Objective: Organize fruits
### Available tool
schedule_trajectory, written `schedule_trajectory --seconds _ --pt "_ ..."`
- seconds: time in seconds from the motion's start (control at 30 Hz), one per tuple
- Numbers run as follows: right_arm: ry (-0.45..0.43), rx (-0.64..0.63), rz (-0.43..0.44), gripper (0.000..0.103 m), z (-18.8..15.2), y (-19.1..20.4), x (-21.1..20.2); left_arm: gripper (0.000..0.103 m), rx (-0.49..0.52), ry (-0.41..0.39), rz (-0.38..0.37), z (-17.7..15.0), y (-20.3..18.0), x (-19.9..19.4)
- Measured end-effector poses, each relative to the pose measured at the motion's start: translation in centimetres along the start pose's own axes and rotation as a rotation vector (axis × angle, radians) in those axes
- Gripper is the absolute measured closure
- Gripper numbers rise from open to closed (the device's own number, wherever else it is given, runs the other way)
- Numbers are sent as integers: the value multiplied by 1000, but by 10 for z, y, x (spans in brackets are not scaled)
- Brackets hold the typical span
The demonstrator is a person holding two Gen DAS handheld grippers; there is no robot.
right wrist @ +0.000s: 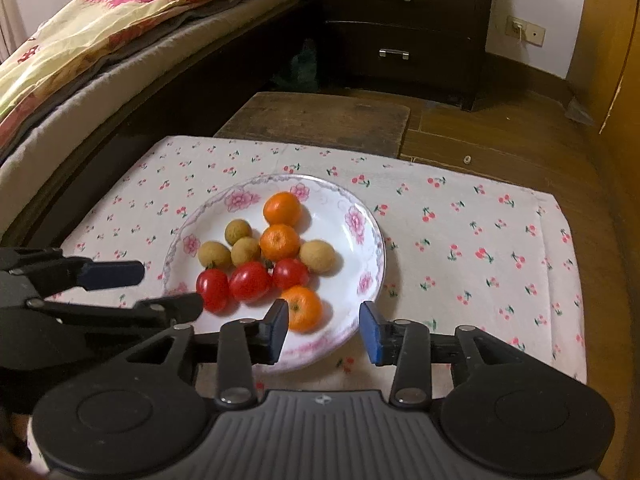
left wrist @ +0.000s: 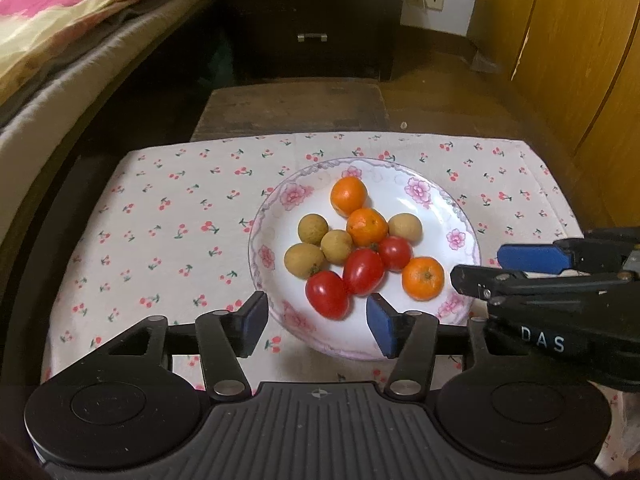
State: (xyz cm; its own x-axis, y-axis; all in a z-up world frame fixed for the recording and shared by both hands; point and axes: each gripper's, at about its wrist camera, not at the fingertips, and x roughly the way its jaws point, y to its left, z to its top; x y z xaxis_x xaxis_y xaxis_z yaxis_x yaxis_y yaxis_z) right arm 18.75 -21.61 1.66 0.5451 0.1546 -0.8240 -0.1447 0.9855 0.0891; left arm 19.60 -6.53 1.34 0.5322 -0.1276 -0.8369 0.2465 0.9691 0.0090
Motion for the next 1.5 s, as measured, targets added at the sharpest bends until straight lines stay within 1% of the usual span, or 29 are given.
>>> schedule_trajectory --seconds 0.13,0.57,0.77,0.87,0.93,1.03,1.17,1.23,1.3,1.37,1.5 --pt "-5 17 -1 62 -10 3 -13 33 -6 -8 11 -11 -1 -10" --pt "4 29 -5 61 -39 14 -32 29 -24 -28 46 -38 0 -30" --pt "7 36 5 61 -53 18 -40 24 -21 -42 68 -51 -2 -38" --pt "6 41 10 60 -60 21 -44 20 -26 -59 81 -57 -2 -45" --pt "3 47 11 60 -65 21 -47 15 -36 -70 92 -62 -1 -50" --pt "-4 55 14 60 -71 23 -53 12 -40 -91 110 -68 0 -57" --pt "-13 64 20 58 -78 26 -60 11 -32 -104 132 -76 -1 -63" --pt "-17 65 18 57 -82 28 -63 3 -27 -105 156 -81 -2 -65" --pt "-20 68 21 57 -86 29 -67 0 -18 -113 192 -85 -3 -69" --pt "-22 72 21 57 -91 30 -70 0 -14 -120 189 -90 -4 -73" --pt "-23 82 24 56 -99 31 -77 0 -58 -101 152 -99 0 -76"
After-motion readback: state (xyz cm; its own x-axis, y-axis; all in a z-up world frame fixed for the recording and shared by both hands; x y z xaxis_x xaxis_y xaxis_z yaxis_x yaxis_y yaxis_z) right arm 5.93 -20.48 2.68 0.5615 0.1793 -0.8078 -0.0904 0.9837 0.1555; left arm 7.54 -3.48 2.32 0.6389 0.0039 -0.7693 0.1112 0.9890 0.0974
